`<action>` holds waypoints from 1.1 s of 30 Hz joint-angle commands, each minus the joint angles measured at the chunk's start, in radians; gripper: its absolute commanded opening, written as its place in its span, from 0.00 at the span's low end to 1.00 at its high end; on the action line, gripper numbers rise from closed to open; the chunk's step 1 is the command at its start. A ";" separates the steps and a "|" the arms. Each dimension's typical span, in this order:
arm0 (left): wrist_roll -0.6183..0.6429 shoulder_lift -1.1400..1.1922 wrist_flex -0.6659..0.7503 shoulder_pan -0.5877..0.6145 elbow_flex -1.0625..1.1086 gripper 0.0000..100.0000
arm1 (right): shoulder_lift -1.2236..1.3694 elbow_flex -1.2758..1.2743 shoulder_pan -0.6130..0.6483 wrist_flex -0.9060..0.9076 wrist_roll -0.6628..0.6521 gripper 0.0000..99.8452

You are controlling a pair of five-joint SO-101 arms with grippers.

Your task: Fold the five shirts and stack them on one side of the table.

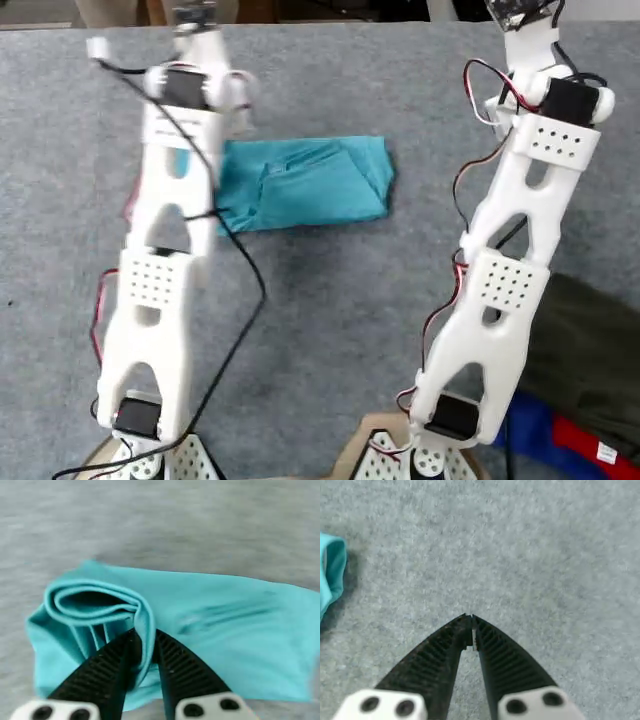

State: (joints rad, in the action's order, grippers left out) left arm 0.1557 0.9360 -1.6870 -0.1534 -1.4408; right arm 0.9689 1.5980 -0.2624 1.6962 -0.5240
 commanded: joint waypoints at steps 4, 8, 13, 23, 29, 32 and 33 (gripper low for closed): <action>0.058 -0.068 0.169 -0.150 -0.018 0.02 | -0.004 0.068 -0.077 -0.028 -0.014 0.01; 0.058 -0.065 0.227 -0.212 0.000 0.02 | -0.005 0.068 -0.120 -0.052 -0.014 0.01; 0.058 -0.067 0.304 -0.276 0.109 0.02 | -0.007 0.068 -0.130 -0.058 -0.014 0.01; 0.055 -0.065 0.471 -0.354 0.245 0.02 | -0.004 0.068 -0.130 -0.058 -0.014 0.01; 0.054 -0.065 0.554 -0.364 0.319 0.03 | -0.004 0.068 -0.130 -0.058 -0.014 0.01; 0.058 -0.065 0.542 -0.362 0.331 0.13 | -0.004 0.068 -0.128 -0.057 -0.014 0.01; 0.069 -0.065 0.531 -0.358 0.328 0.18 | -0.004 0.068 -0.127 -0.055 -0.014 0.01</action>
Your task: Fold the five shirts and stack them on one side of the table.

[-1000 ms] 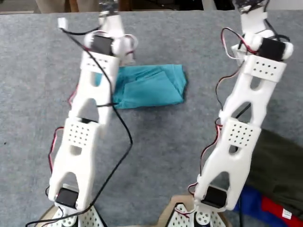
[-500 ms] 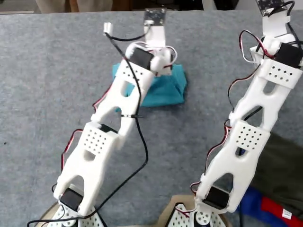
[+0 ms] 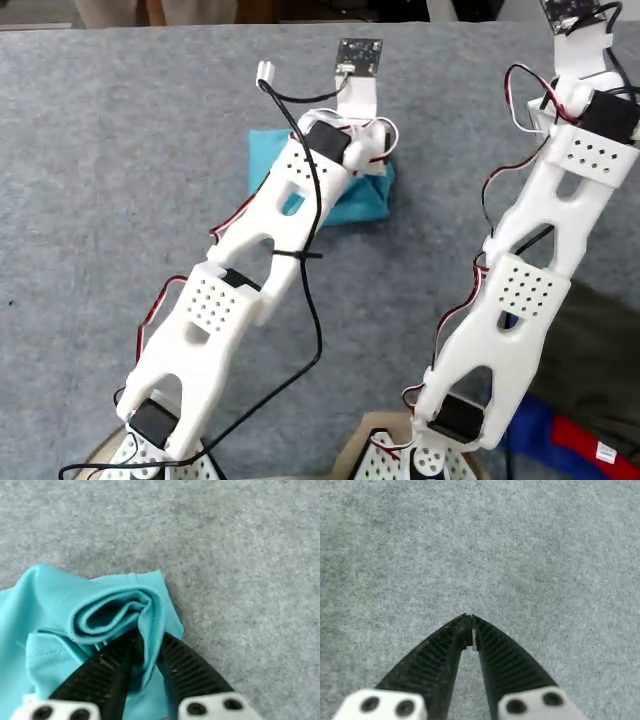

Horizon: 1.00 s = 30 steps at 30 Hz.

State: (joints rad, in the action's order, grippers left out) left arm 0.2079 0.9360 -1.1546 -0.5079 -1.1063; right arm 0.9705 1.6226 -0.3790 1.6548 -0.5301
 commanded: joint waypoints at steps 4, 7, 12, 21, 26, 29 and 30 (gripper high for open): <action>0.077 -0.076 -0.005 0.058 -0.021 0.22 | -0.005 0.039 -0.005 -0.009 -0.008 0.01; 0.077 -0.076 -0.026 0.147 -0.101 0.21 | -0.005 0.039 0.010 0.012 -0.011 0.01; 0.075 -0.059 -0.026 0.331 -0.120 0.10 | -0.001 0.035 0.177 0.130 -0.028 0.01; 0.084 0.071 -0.035 0.446 -0.034 0.02 | 0.041 -0.143 0.518 0.098 0.114 0.01; 0.115 0.096 -0.035 0.512 -0.026 0.02 | 0.048 -0.154 0.653 -0.006 0.160 0.01; 0.140 0.104 -0.035 0.545 -0.025 0.02 | 0.064 -0.196 0.702 -0.081 0.163 0.01; 0.147 0.111 -0.034 0.551 -0.029 0.02 | 0.074 -0.211 0.711 -0.101 0.163 0.01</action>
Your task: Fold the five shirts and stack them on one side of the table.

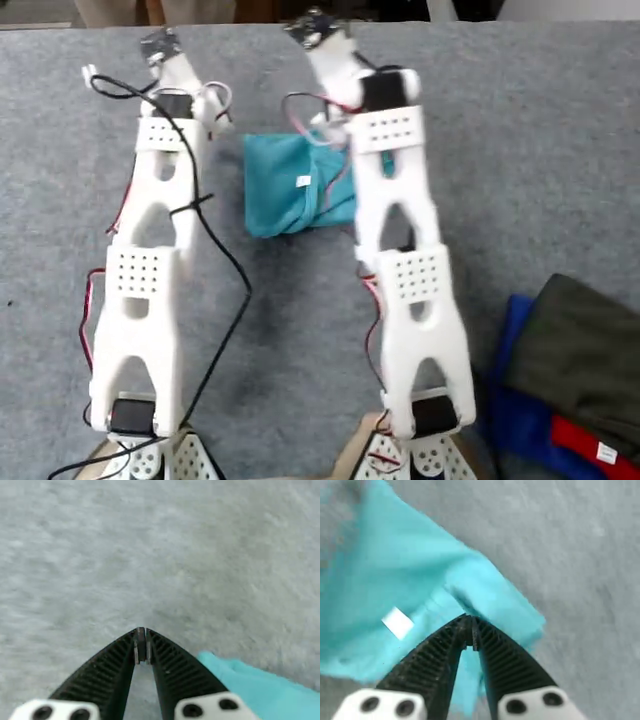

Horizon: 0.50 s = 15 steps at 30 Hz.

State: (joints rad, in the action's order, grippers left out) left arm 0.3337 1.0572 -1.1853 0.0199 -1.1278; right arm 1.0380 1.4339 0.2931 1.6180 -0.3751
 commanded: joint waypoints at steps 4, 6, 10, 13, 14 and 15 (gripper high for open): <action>0.021 0.001 -0.002 0.020 -0.012 0.02 | 0.067 -0.076 0.058 -0.144 0.000 0.01; 0.021 0.002 0.003 0.020 -0.012 0.02 | 0.101 -0.079 0.067 -0.166 -0.002 0.01; 0.020 0.002 0.003 0.020 -0.012 0.02 | 0.124 -0.077 0.064 -0.146 -0.003 0.01; 0.018 0.002 0.003 0.018 -0.012 0.02 | 0.124 -0.076 0.064 -0.114 -0.003 0.01; 0.018 0.002 0.003 0.018 -0.012 0.02 | 0.125 -0.076 0.064 -0.101 -0.014 0.01; 0.017 0.004 0.003 0.018 -0.012 0.02 | 0.128 -0.076 0.062 -0.081 -0.037 0.01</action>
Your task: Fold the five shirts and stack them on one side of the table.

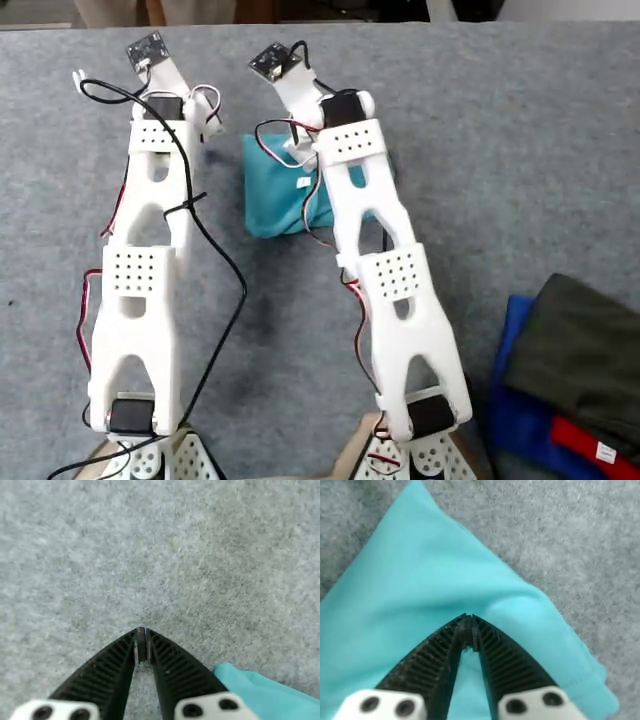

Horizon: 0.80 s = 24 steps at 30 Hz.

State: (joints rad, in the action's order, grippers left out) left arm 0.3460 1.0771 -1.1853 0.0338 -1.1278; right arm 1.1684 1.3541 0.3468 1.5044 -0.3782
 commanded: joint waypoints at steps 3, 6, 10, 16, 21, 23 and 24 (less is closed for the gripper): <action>0.005 -0.016 0.003 0.005 -0.012 0.02 | -0.004 0.004 -0.010 0.107 -0.081 0.01; 0.003 -0.016 0.005 0.005 -0.012 0.02 | -0.007 0.018 -0.065 0.167 -0.112 0.01; 0.003 -0.015 0.005 -0.003 -0.012 0.02 | -0.005 0.119 -0.142 0.276 -0.180 0.01; 0.003 -0.012 0.025 -0.005 -0.012 0.02 | -0.007 0.125 -0.211 0.284 -0.226 0.01; 0.003 -0.012 0.025 -0.005 -0.012 0.02 | -0.088 -0.045 -0.257 0.284 -0.227 0.01; 0.003 -0.012 0.025 -0.005 -0.012 0.02 | -0.173 -0.153 -0.283 0.284 -0.227 0.01; 0.003 -0.012 0.025 -0.005 -0.012 0.02 | -0.222 -0.213 -0.295 0.284 -0.229 0.01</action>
State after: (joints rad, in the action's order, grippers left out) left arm 0.3460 1.0771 -1.1745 0.0338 -1.1278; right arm 1.1116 1.2635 0.1013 1.7714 -0.5961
